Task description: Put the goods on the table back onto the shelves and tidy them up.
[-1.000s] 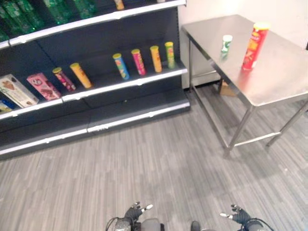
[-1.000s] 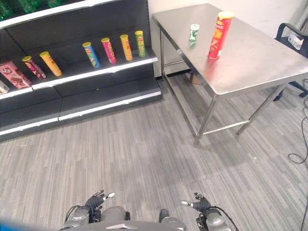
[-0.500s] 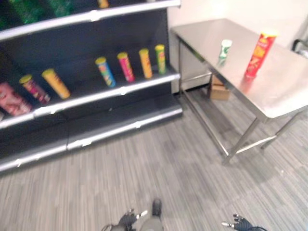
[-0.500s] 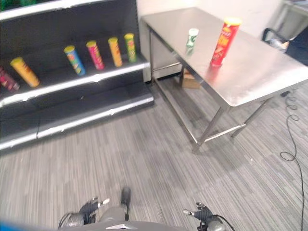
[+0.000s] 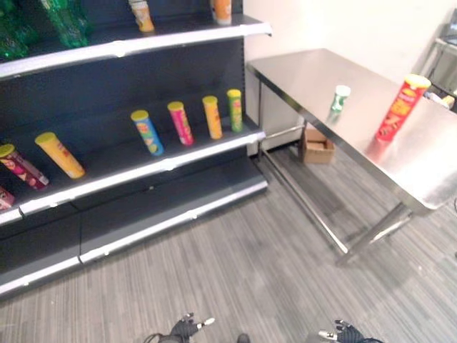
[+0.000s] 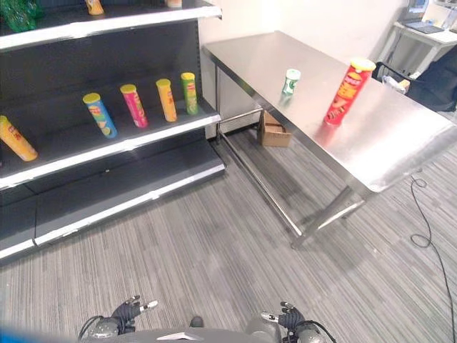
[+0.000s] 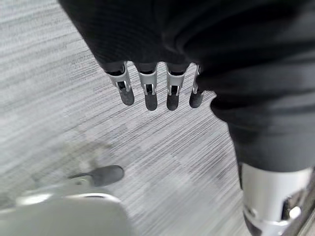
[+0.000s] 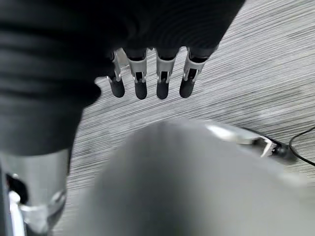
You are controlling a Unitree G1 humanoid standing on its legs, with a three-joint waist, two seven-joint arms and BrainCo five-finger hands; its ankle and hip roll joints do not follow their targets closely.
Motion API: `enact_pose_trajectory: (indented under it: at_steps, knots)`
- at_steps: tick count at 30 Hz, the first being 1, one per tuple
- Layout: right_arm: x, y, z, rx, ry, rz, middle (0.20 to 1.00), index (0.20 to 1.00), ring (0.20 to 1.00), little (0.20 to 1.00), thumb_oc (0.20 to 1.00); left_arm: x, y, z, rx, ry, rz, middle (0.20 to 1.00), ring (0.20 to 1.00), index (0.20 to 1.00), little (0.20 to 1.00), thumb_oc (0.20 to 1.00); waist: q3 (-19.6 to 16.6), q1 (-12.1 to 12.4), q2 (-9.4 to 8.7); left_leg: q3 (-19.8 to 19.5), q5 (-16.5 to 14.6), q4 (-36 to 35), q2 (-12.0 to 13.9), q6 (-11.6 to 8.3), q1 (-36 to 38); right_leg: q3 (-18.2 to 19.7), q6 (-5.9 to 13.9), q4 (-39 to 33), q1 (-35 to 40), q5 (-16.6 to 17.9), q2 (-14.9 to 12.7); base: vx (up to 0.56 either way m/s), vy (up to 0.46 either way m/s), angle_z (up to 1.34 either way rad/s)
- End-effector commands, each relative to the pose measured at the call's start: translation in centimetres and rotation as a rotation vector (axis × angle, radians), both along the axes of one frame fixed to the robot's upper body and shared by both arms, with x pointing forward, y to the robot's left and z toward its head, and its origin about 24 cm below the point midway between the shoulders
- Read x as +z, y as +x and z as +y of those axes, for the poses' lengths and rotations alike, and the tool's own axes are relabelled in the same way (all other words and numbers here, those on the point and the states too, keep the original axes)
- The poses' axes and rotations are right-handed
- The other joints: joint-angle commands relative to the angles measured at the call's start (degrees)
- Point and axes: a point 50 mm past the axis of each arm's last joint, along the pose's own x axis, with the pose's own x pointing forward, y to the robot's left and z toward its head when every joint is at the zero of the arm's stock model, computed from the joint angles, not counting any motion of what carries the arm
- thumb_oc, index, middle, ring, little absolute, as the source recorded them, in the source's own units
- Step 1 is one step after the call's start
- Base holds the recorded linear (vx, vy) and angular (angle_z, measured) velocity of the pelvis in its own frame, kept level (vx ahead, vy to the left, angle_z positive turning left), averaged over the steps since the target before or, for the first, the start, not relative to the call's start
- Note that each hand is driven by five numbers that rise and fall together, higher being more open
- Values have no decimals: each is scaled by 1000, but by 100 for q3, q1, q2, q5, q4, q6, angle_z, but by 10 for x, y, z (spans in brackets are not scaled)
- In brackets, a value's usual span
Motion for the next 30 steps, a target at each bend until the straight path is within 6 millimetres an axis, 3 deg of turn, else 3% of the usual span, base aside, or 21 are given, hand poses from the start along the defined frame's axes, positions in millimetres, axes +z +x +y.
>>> enact_pose_trajectory:
  at_steps: [1, 3, 6, 11, 15, 18, 19, 23, 25, 28, 29, 30]
  knots:
    - [8, 14, -12, 12, -39, -62, 1000, 1000, 1000, 1000, 1000, 6, 15, 7, -27, 30, -47, 1000, 1000, 1000, 1000, 1000, 84, -99, -183, 339, 0, 27, 261, -802, -349, -38, 41, -1704, 127, 1358, 64, 147, -87, 20]
    - [10, 19, -11, 11, -36, -83, 1000, 1000, 1000, 1000, 1000, 7, 18, 9, -33, 43, -55, 1000, 1000, 1000, 1000, 1000, 154, -204, -275, 335, -98, 27, 299, -870, -184, 127, 226, -2453, -169, 1648, 52, 176, -92, 26]
    - [11, 20, -10, 17, -34, -86, 1000, 1000, 1000, 1000, 1000, 8, 19, 10, -28, 47, -63, 1000, 1000, 1000, 1000, 1000, 228, -232, -317, 330, -178, 27, 331, -904, -25, 311, 326, -2721, -256, 1776, 54, 114, -67, 26]
    - [10, 18, -9, 34, -32, -79, 1000, 1000, 1000, 1000, 1000, 6, 11, 14, -6, 54, -49, 1000, 1000, 1000, 1000, 1000, 210, -179, -457, 225, -315, 27, 282, -913, 234, 598, 419, -2769, -188, 2117, -179, 144, -108, 19]
    - [11, 17, -15, 18, -37, -82, 1000, 1000, 1000, 1000, 1000, 5, 4, 15, 7, 51, -32, 1000, 1000, 1000, 1000, 1000, 119, -116, -622, 117, -462, 27, 149, -942, 455, 515, 505, -2700, -87, 2390, -293, 209, -196, 11]
    - [13, 16, -21, 7, -45, -88, 1000, 1000, 1000, 1000, 1000, 5, 3, 15, 1, 49, -30, 1000, 1000, 1000, 1000, 1000, 11, -102, -641, 46, -592, 27, 237, -1031, 601, 335, 474, -2696, 68, 2074, -206, 144, -214, 19]
    - [14, 17, -23, 14, -50, -92, 1000, 1000, 1000, 1000, 1000, 5, 4, 13, -15, 46, -34, 1000, 1000, 1000, 1000, 1000, -25, -143, -583, 3, -574, 27, 417, -1114, 655, 302, 383, -2644, 109, 1795, -55, 145, -283, 8]
    - [17, 15, -30, 19, -62, -99, 1000, 1000, 1000, 1000, 1000, 5, 7, 9, -19, 31, -47, 1000, 1000, 1000, 1000, 1000, -112, -190, -451, -12, -502, 135, 696, -1231, 697, 343, 174, -2542, 171, 1447, 282, 139, -289, 11]
    - [20, 18, -35, 19, -68, -115, 1000, 1000, 1000, 1000, 1000, 6, 11, 6, -41, 24, -59, 1000, 1000, 1000, 1000, 1000, -116, -242, -383, -98, -352, 619, 844, -1344, 490, 349, 17, -2618, 294, 1272, 513, 89, -316, -9]
    - [24, 21, -38, 24, -71, -136, 1000, 1000, 1000, 1000, 1000, 8, 22, 2, -62, 13, -92, 1000, 1000, 1000, 1000, 1000, -7, -264, -385, -333, 61, 1668, 842, -1522, 14, 375, -214, -2782, 575, 1050, 734, 54, -304, -6]
    - [24, 21, -38, 24, -71, -136, 1000, 1000, 1000, 1000, 1000, 9, 22, 2, -62, 13, -92, 1000, 1000, 1000, 1000, 1000, -5, -272, -381, -344, 49, 1693, 847, -1525, 1, 365, -216, -2784, 579, 1049, 738, 49, -295, -4]
    - [27, 25, -39, 35, -72, -154, 1000, 1000, 1000, 1000, 1000, 10, 27, -1, -79, 4, -105, 1000, 1000, 1000, 1000, 1000, 95, -276, -427, -521, 313, 2515, 808, -1553, -329, 444, -372, -2843, 760, 905, 854, 73, -321, -17]
